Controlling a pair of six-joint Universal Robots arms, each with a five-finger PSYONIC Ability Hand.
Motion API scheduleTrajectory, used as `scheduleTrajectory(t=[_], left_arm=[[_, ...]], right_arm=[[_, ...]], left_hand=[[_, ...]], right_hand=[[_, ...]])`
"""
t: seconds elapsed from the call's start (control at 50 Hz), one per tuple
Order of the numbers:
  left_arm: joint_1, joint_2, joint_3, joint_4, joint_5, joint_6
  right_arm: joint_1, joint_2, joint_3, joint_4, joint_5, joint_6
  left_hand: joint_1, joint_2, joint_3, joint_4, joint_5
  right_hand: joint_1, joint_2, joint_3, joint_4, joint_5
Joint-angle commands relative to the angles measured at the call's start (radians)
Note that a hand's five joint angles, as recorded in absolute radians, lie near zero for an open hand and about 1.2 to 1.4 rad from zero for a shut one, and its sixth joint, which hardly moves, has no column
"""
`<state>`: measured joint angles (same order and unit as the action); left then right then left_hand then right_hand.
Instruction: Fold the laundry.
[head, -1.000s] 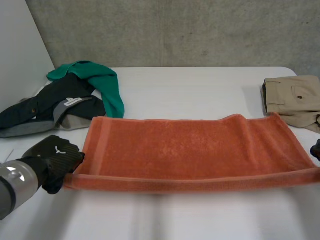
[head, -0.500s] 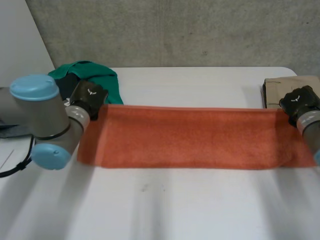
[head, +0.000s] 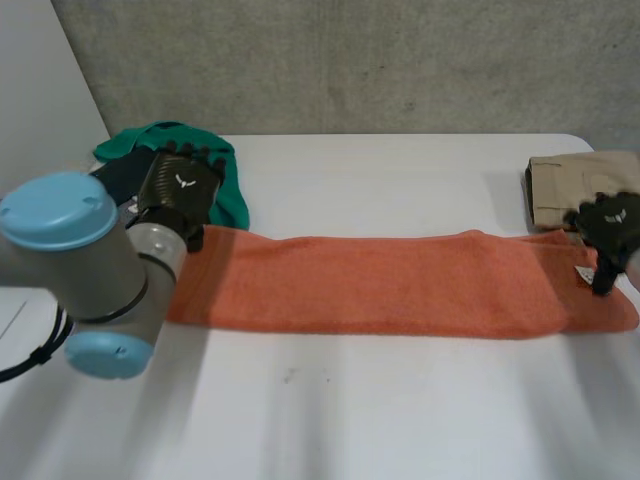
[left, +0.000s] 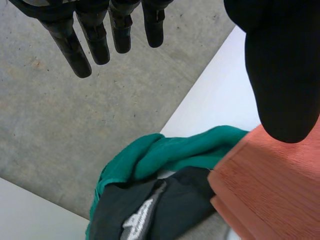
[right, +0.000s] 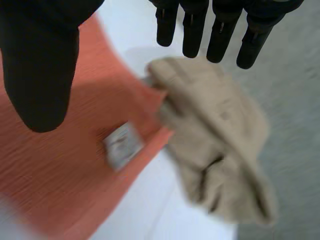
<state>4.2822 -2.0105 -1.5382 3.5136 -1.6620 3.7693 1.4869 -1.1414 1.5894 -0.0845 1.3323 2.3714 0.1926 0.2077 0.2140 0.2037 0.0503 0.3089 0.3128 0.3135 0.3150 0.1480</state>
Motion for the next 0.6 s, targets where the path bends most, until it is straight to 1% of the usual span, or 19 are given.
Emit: scheduleTrajectory(t=[0.02,0.12,0.18,0.22,0.24,0.32,0.34,0.36,0.38,0.42,0.44,0.52,0.58,0.6], left_arm=[[0.005,0.075,-0.102,0.001,0.044,-0.071],[0.005,0.076,-0.108,0.001,0.067,-0.1],[0.004,0.076,-0.108,0.001,0.067,-0.1],[0.002,0.078,-0.108,-0.001,0.068,-0.102],[0.001,0.078,-0.108,0.001,0.067,-0.102],[0.001,0.088,-0.109,-0.001,0.065,-0.102],[0.001,0.094,-0.109,-0.001,0.065,-0.102],[0.001,0.107,-0.112,-0.001,0.065,-0.102],[0.001,0.114,-0.112,-0.001,0.065,-0.103],[0.002,0.128,-0.112,-0.001,0.065,-0.103],[0.004,0.133,-0.112,-0.001,0.065,-0.103],[0.008,0.157,-0.125,-0.001,0.065,-0.103],[0.008,0.171,-0.141,-0.001,0.065,-0.103],[0.008,0.174,-0.145,-0.001,0.065,-0.103]], right_arm=[[-0.128,-0.02,0.101,0.045,-0.097,-0.014],[-0.145,0.008,0.11,-0.02,-0.104,-0.014],[-0.146,0.048,0.104,-0.05,-0.107,-0.015],[-0.146,0.069,0.09,-0.061,-0.105,-0.017],[-0.148,0.072,0.086,-0.061,-0.099,-0.018],[-0.172,0.081,0.052,-0.064,-0.013,-0.04],[-0.197,0.08,0.04,-0.069,0.06,-0.055],[-0.23,0.074,0.029,-0.084,0.103,-0.067],[-0.249,0.069,0.023,-0.089,0.117,-0.073],[-0.29,0.065,0.004,-0.093,0.134,-0.105],[-0.334,0.061,-0.008,-0.093,0.136,-0.157],[-0.384,0.052,-0.022,-0.101,0.146,-0.285],[-0.355,0.042,-0.02,-0.106,0.14,-0.296],[-0.305,0.017,-0.02,-0.109,0.139,-0.262]], left_hand=[[-0.005,-0.021,-0.027,-0.017,-0.038],[0.0,-0.015,-0.021,-0.011,-0.032],[0.003,-0.012,-0.018,-0.008,-0.029],[0.003,-0.012,-0.018,-0.008,-0.029],[0.003,-0.012,-0.018,-0.008,-0.029],[0.003,-0.012,-0.018,-0.008,-0.029],[0.003,-0.012,-0.018,-0.008,-0.029],[0.003,-0.012,-0.018,-0.008,-0.029],[0.003,-0.012,-0.018,-0.008,-0.029],[0.0,-0.015,-0.021,-0.011,-0.032],[0.0,-0.015,-0.021,-0.011,-0.032],[0.0,-0.015,-0.021,-0.011,-0.032],[0.0,-0.015,-0.021,-0.011,-0.032],[0.0,-0.015,-0.021,-0.011,-0.032]], right_hand=[[0.084,0.08,0.08,0.078,0.071],[0.09,0.086,0.086,0.084,0.077],[0.181,0.177,0.176,0.175,0.167],[0.71,0.706,0.705,0.704,0.696],[1.061,1.057,1.057,1.055,1.048],[1.087,1.083,1.083,1.081,1.074],[1.087,1.083,1.083,1.081,1.074],[1.087,1.083,1.083,1.081,1.074],[1.087,1.083,1.083,1.081,1.074],[1.087,1.083,1.083,1.081,1.074],[1.087,1.083,1.083,1.081,1.074],[1.087,1.083,1.083,1.081,1.074],[1.087,1.083,1.083,1.081,1.074],[1.087,1.083,1.083,1.081,1.074]])
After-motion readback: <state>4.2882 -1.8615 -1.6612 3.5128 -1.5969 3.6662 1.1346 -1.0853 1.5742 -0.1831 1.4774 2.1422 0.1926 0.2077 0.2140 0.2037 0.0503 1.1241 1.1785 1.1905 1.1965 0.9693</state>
